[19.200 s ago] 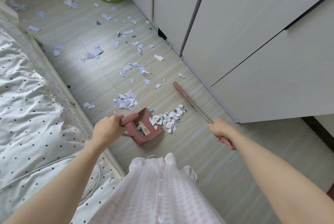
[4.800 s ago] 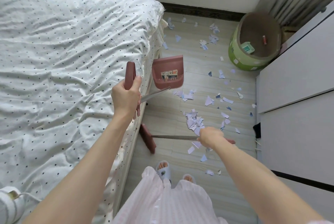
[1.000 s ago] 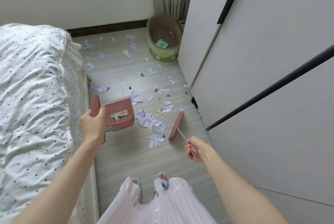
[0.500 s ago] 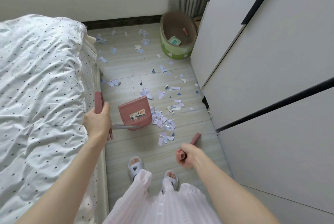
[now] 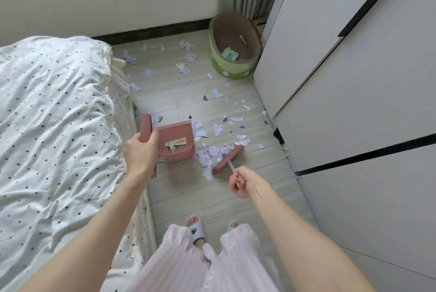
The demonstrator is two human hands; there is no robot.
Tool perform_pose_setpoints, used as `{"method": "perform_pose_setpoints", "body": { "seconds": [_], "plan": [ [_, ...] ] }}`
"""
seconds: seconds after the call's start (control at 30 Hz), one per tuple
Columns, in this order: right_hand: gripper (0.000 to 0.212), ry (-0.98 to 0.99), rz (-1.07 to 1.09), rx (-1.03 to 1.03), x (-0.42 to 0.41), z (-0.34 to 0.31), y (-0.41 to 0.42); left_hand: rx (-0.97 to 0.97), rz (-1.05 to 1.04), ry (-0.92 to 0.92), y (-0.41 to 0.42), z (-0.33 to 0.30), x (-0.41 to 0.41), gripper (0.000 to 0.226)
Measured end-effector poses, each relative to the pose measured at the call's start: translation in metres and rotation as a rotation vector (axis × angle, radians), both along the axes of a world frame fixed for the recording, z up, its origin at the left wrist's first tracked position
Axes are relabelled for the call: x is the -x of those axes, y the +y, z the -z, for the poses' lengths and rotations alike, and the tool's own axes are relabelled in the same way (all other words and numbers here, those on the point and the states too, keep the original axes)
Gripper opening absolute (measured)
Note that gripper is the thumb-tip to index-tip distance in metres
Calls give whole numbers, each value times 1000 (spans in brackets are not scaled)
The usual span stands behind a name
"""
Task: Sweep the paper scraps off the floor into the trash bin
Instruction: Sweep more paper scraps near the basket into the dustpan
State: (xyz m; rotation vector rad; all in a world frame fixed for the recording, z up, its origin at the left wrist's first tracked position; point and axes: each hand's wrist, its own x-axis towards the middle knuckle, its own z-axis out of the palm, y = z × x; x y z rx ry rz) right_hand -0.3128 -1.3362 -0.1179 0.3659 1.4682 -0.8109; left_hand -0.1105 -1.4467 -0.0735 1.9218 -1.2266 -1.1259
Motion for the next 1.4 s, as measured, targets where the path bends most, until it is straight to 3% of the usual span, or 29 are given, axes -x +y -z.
{"method": "perform_pose_setpoints", "body": {
  "seconds": [0.13,0.4,0.6,0.93,1.13,1.4],
  "plan": [
    [38,64,12,-89,38,0,-6,17,7,10,-21,-3,15,33],
    [36,207,-75,-160,125,-19,-22,12,-31,-18,-55,-5,55,35],
    [36,201,-96,-234,178,-11,-38,22,-77,-29,-75,1,88,35],
    [32,168,-314,-206,189,2,-120,-27,-141,-56,-96,10,115,37],
    [32,189,-267,-176,187,-13,-152,-50,-153,-41,-107,10,123,50],
    [35,150,-154,-167,187,-4,-181,-4,-200,-46,-117,17,116,39]
  ]
}}
